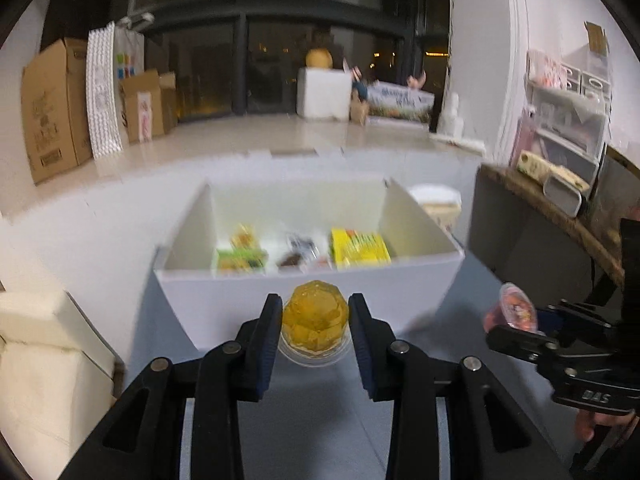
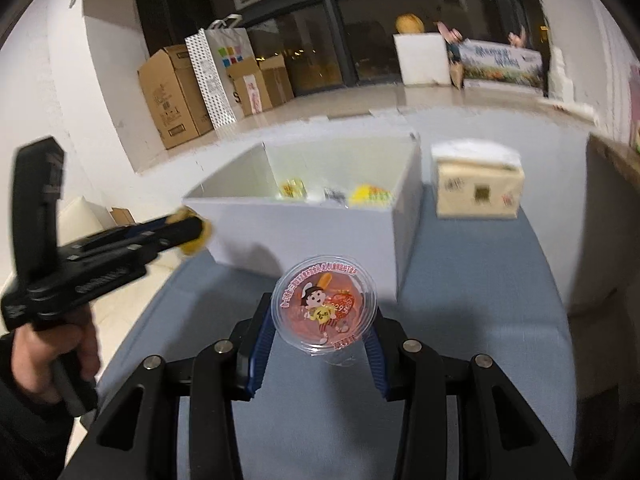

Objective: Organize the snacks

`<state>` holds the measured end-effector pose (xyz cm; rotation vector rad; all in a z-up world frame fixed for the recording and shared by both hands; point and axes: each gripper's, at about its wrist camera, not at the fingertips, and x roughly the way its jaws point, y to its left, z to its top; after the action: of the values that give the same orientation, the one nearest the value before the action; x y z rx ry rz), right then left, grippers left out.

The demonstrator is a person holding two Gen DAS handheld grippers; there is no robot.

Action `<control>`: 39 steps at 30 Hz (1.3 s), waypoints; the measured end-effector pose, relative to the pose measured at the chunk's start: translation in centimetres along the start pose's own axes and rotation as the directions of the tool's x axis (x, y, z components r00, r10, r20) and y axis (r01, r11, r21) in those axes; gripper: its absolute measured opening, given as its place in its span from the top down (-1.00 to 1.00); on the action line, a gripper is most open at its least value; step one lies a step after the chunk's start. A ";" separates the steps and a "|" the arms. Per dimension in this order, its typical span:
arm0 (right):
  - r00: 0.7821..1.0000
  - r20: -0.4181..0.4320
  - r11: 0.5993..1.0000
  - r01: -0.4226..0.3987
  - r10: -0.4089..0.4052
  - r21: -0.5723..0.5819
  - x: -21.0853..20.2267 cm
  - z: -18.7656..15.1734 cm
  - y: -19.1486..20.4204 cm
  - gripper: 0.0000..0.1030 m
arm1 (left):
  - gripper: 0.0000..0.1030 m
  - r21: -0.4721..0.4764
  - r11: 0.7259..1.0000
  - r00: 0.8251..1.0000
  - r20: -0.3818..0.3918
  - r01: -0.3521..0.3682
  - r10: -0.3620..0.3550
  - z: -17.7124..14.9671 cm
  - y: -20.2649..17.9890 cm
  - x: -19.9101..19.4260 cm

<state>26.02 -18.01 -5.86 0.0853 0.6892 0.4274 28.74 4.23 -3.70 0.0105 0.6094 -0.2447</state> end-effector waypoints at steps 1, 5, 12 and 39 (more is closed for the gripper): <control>1.000 0.012 1.000 -0.002 0.003 -0.010 0.3 0.9 0.3 0.12 | 0.26 -0.002 1.000 1.000 0.009 -0.002 0.002 0.7 0.3 -0.3; 0.999 0.040 0.999 -0.002 0.003 -0.032 1.8 4.9 0.9 0.12 | 0.26 -0.009 1.000 0.999 0.044 -0.009 0.010 4.0 1.6 -0.2; 1.000 0.024 0.999 0.021 -0.020 -0.040 6.3 9.4 -0.1 0.12 | 0.26 0.006 1.000 1.000 -0.001 -0.011 0.011 7.1 2.4 5.3; 0.985 0.136 0.993 0.109 -0.103 -0.035 0.1 6.0 1.1 -0.97 | -1.00 -0.045 0.967 0.965 0.058 -0.252 0.254 2.1 1.1 -1.2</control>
<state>29.51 -16.55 -1.05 0.0364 0.5496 0.3310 29.23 5.45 -1.40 0.0440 0.5432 0.0144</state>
